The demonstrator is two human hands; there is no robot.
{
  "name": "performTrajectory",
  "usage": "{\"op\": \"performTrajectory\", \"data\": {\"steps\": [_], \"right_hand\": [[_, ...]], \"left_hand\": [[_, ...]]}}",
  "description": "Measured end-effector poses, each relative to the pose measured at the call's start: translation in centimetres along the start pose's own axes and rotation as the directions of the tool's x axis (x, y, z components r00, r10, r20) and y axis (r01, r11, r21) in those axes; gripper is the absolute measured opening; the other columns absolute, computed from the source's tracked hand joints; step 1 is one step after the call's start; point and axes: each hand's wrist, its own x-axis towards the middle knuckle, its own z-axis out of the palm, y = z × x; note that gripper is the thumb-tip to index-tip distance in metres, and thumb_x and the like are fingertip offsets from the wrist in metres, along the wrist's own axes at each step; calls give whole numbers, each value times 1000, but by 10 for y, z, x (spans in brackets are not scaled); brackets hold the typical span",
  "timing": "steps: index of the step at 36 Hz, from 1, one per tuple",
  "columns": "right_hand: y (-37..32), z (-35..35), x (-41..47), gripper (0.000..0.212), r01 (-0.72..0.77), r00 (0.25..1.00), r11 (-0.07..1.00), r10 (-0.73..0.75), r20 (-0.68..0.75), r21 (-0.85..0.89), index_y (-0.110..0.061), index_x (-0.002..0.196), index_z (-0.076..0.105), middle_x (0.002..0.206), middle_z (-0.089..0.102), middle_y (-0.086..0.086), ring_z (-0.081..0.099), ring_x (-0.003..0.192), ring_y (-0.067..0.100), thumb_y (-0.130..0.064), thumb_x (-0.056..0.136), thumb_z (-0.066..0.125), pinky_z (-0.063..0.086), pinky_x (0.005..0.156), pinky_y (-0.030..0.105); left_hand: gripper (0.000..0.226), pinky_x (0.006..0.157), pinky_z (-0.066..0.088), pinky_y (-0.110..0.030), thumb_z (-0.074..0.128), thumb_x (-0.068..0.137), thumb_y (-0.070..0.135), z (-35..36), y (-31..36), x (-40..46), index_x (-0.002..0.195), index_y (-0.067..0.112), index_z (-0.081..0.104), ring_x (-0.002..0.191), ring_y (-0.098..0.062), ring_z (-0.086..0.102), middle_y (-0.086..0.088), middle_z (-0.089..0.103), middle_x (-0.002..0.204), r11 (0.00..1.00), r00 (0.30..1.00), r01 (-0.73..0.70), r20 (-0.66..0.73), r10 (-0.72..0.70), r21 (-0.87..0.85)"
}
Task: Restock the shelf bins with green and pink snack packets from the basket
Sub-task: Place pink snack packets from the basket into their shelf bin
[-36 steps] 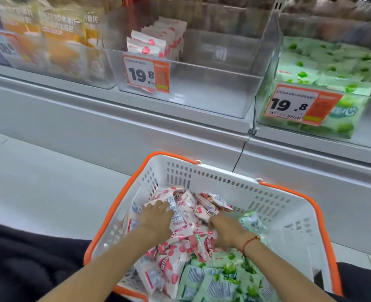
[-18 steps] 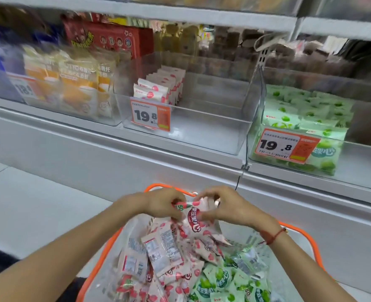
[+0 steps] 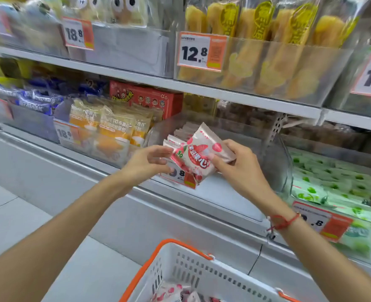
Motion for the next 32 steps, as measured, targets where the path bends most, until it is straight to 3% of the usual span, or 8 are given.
{"op": "performTrajectory", "data": {"steps": [3, 6, 8, 12, 15, 23, 29, 32], "right_hand": [[-11, 8, 31, 16, 34, 999, 998, -37, -40, -57, -17, 99, 63, 98, 72, -7, 67, 84, 7, -30, 90, 63, 57, 66, 34], [-13, 27, 60, 17, 33, 999, 992, -36, -20, -126, -20, 104, 59, 108, 69, -3, 64, 83, 6, -32, 92, 60, 52, 61, 19], [-10, 45, 75, 18, -2, 1000, 984, 7, 25, -177, -22, 108, 59, 110, 69, 0, 66, 87, 11, -30, 92, 59, 52, 63, 21], [5, 81, 95, 14, -66, 960, 931, 158, 233, -358, -27, 95, 67, 105, 69, 6, 65, 98, 29, -33, 89, 56, 51, 79, 37], [11, 95, 100, 24, -69, 944, 907, 194, 267, -415, -26, 105, 70, 109, 69, 4, 63, 102, 28, -29, 82, 63, 53, 83, 38], [16, 92, 104, 25, -61, 928, 945, 172, 330, -321, -20, 108, 72, 109, 70, 2, 64, 100, 18, -20, 83, 69, 53, 88, 36], [12, 93, 103, 19, -65, 970, 979, 108, 219, -195, -20, 102, 74, 89, 74, 3, 68, 74, 12, -19, 83, 72, 54, 70, 25], [8, 97, 102, 18, -42, 954, 977, 102, 283, -209, -17, 100, 75, 91, 73, 7, 65, 73, 12, -20, 82, 73, 54, 74, 28]], "left_hand": [[54, 102, 40, -31, 67, 82, 2, -11, -5, 9, 131, 19, 52, 118, -12, 45, 5, 52, 124, 962, 987, -42, -138, 82, 271], [64, 113, 22, -35, 62, 86, 12, -19, -15, 15, 144, 21, 36, 136, -19, 23, 4, 32, 149, 709, 983, -68, -73, 167, 702], [65, 114, 21, -37, 59, 87, 16, -21, -21, 18, 146, 23, 32, 140, -18, 15, 7, 22, 154, 575, 985, -62, -44, 169, 816], [63, 114, 22, -37, 57, 86, 17, -18, -23, 19, 145, 21, 34, 142, -17, 13, 7, 21, 155, 563, 983, -53, -55, 174, 825], [57, 115, 21, -38, 53, 90, 24, -20, -20, 20, 144, 21, 35, 142, -18, 13, 7, 21, 155, 571, 986, -50, -52, 160, 820], [66, 115, 21, -44, 57, 88, 23, -24, -26, 19, 147, 21, 27, 142, -20, 11, 6, 16, 157, 581, 992, -69, -5, 124, 811], [73, 117, 18, -42, 61, 88, 28, -19, -28, 18, 149, 19, 22, 144, -19, 10, 5, 17, 157, 581, 993, -54, -15, 113, 812], [74, 118, 17, -42, 62, 87, 29, -17, -24, 15, 149, 19, 22, 145, -18, 10, 4, 17, 158, 589, 992, -71, -8, 130, 805]]}}
